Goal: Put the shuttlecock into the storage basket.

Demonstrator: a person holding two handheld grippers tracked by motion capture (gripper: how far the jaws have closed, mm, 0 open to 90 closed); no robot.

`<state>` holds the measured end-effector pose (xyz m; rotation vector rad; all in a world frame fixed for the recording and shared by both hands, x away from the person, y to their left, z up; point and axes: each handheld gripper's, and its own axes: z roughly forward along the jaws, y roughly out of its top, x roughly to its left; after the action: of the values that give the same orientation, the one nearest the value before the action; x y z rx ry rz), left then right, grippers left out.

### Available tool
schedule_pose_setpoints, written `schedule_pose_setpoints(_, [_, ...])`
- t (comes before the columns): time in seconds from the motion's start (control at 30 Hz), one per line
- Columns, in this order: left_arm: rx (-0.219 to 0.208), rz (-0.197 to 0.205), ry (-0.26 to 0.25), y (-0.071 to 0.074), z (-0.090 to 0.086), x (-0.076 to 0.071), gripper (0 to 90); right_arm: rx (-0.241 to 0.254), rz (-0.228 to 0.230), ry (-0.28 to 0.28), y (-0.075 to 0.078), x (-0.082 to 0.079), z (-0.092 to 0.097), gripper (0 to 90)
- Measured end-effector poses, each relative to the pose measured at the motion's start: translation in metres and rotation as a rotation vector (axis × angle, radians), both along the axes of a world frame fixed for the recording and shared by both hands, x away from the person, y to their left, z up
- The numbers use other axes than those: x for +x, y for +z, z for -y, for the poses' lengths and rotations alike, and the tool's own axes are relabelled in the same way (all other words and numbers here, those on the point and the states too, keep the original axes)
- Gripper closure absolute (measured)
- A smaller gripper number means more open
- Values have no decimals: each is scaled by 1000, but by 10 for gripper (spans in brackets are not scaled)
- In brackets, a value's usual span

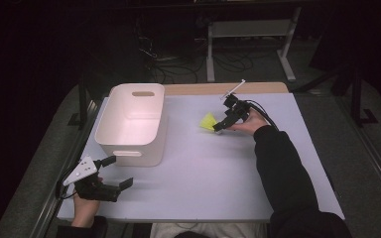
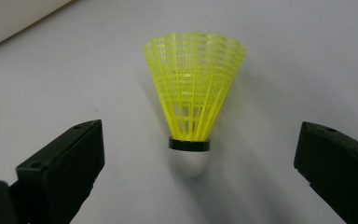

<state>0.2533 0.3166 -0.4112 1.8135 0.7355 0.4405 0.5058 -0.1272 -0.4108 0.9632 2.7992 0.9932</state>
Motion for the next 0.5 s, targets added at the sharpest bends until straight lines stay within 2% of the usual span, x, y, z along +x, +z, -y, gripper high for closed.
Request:
schedule_pose_setpoints(0.13, [-1,1,0,0,0,0,0,-9,17,6,-4,1,-2,60])
schedule_pose_setpoints(0.23, [-2,1,0,0,0,0,0,-39,9,13,-9,2,-3,91])
schedule_pose_setpoints(0.37, [-2,1,0,0,0,0,0,-39,-8,17,-13,3,-3,140])
schedule_pose_setpoints(0.5, [-2,1,0,0,0,0,0,-38,-18,16,-15,3,-2,227])
